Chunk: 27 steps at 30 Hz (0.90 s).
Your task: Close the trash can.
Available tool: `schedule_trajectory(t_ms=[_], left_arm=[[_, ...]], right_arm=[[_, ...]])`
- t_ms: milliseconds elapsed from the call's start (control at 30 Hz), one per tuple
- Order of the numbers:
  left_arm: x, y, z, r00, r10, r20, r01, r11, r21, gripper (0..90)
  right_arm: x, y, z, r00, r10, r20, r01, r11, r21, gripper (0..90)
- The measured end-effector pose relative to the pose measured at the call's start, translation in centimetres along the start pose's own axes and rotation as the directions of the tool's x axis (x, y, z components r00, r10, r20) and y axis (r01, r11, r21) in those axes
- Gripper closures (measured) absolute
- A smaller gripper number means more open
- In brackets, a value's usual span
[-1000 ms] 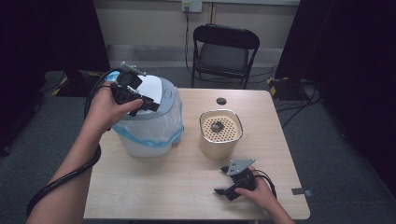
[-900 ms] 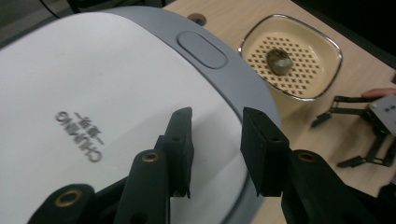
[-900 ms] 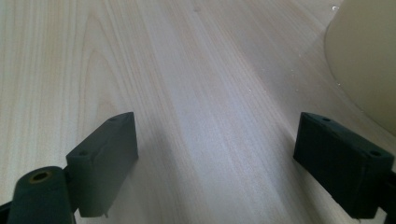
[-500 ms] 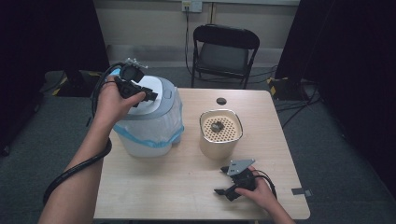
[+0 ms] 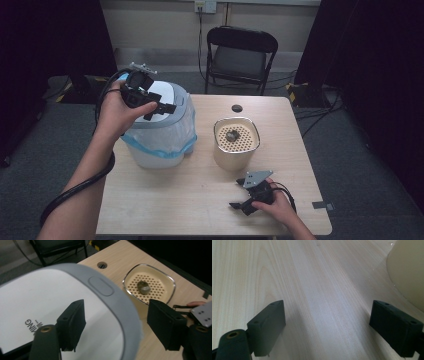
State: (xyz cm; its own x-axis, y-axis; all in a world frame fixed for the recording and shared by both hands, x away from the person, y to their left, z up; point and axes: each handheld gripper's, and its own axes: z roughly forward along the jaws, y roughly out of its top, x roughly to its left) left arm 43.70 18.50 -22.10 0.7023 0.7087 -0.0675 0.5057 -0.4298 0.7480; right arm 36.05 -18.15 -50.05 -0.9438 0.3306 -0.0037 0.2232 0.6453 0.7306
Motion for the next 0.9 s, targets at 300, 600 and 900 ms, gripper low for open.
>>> schedule_trajectory(t_ms=[300,600,900], left_arm=[[-5.0,-5.2,-1.5,0.9837,0.058,0.17,-0.057,0.9983,-0.006,17.5],[-8.0,-15.2,3.4,0.9534,0.055,0.297,-0.07,0.9967,0.04,16.5],[-7.7,-20.9,9.0,0.9508,0.052,0.305,-0.072,0.9959,0.055,17.0]], right_arm=[[0.0,0.0,0.0,1.0,0.001,0.0,-0.001,1.0,0.001,12.4],[0.0,0.0,0.0,1.0,0.001,0.004,-0.001,1.0,0.0,12.4],[0.0,0.0,0.0,1.0,0.001,0.002,-0.001,1.0,0.001,12.4]])
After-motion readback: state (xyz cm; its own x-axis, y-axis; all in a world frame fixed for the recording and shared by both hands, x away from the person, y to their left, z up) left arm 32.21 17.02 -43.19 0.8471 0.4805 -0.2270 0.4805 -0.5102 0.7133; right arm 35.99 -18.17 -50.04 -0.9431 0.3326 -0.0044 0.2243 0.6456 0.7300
